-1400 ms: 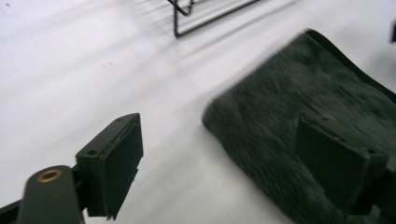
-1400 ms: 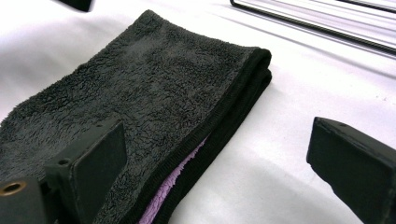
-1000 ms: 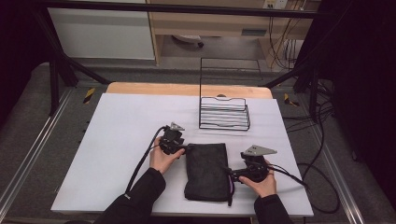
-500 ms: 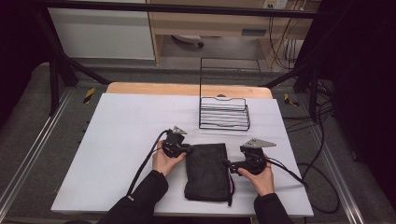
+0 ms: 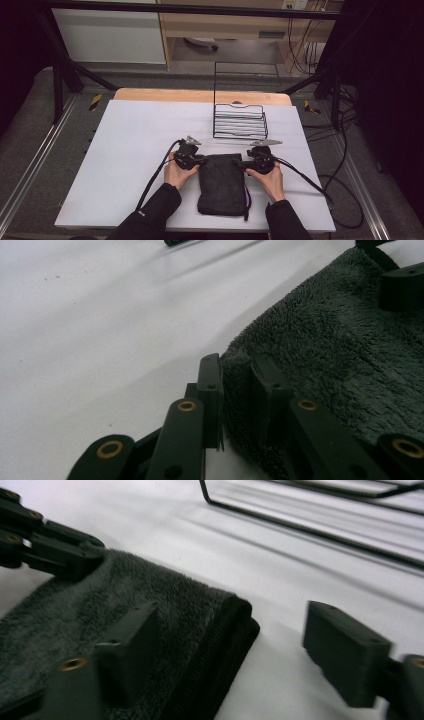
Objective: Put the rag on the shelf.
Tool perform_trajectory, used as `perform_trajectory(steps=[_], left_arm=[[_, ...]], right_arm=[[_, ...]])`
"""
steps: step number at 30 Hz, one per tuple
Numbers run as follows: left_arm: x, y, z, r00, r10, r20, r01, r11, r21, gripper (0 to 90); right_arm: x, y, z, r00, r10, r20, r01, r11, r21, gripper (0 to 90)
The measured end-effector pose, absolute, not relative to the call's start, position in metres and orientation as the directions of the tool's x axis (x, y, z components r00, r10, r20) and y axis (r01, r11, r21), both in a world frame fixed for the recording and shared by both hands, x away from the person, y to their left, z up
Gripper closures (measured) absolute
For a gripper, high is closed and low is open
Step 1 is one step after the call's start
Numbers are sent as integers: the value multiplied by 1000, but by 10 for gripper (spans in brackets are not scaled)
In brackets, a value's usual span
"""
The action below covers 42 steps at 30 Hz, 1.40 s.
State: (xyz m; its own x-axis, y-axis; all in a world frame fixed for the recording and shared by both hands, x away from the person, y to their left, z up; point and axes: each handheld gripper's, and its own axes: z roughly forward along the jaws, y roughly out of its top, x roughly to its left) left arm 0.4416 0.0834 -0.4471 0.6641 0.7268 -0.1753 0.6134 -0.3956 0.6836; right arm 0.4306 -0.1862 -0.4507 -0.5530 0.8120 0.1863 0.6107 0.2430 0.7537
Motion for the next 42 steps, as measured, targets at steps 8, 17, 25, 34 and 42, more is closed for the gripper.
perform_trajectory(steps=[8,17,25,34,42], left_arm=[[440,83,-448,671,723,-164,600,-400,692,761],[442,85,-447,669,720,-181,611,-395,686,777],[442,88,-446,662,719,-211,625,-374,686,805],[436,96,-433,675,702,-228,592,-332,734,813],[423,100,-416,698,686,-206,535,-309,786,813]], right_arm=[[429,-182,-456,-551,803,227,646,238,726,465],[428,-181,-455,-547,796,259,668,229,708,584],[430,-181,-454,-533,774,341,715,197,671,768],[423,-184,-442,-543,768,339,682,168,712,784],[409,-183,-424,-574,765,293,615,166,771,785]])
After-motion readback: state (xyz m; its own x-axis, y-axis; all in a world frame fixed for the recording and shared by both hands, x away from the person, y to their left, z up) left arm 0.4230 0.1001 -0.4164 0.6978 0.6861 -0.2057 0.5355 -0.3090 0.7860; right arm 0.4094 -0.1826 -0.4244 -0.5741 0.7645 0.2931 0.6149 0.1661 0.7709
